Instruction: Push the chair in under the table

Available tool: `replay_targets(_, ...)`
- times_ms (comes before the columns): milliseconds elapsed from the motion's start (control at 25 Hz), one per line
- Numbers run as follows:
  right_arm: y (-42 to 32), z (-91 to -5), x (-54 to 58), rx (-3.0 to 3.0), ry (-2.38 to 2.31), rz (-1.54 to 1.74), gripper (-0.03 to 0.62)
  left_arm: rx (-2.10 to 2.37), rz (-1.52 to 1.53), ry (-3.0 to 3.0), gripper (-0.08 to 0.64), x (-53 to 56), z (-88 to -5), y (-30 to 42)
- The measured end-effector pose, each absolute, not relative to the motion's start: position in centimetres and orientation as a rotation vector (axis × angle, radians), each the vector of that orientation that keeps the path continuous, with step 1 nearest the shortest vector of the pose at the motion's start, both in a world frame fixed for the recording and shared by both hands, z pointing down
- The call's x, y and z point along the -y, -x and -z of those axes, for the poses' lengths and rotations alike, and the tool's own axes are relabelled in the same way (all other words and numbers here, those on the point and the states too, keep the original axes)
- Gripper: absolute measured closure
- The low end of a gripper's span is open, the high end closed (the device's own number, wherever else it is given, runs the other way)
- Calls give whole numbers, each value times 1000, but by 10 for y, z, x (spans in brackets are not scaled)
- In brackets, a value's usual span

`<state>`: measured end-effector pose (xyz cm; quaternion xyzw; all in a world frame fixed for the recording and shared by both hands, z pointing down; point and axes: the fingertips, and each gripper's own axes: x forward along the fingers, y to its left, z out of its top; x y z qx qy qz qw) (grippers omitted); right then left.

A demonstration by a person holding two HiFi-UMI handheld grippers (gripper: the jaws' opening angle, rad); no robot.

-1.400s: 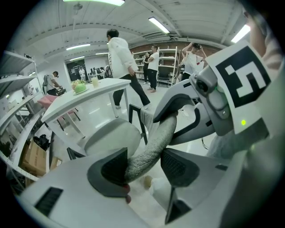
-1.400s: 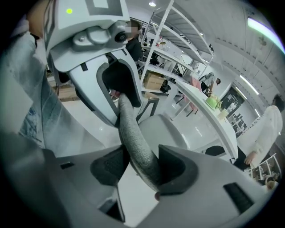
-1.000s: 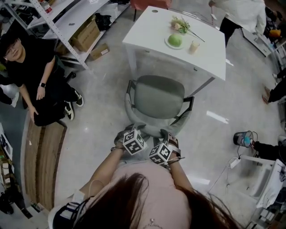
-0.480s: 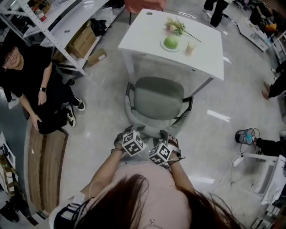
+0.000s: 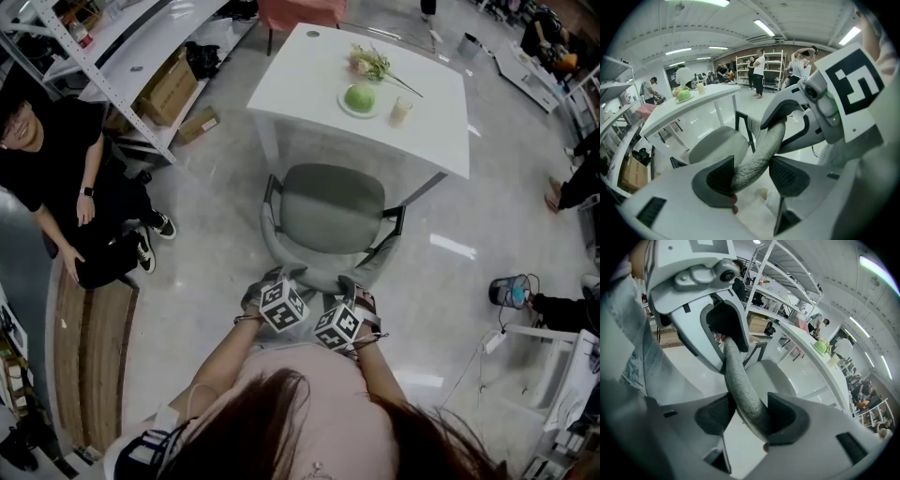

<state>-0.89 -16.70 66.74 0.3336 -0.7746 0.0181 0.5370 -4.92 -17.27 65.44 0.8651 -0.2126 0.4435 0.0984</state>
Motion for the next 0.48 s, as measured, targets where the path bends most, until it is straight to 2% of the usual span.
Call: replay_targets(480,15,-671,194,1825,-812,-64,373,599,-1309,-2581,325,199,-657,55)
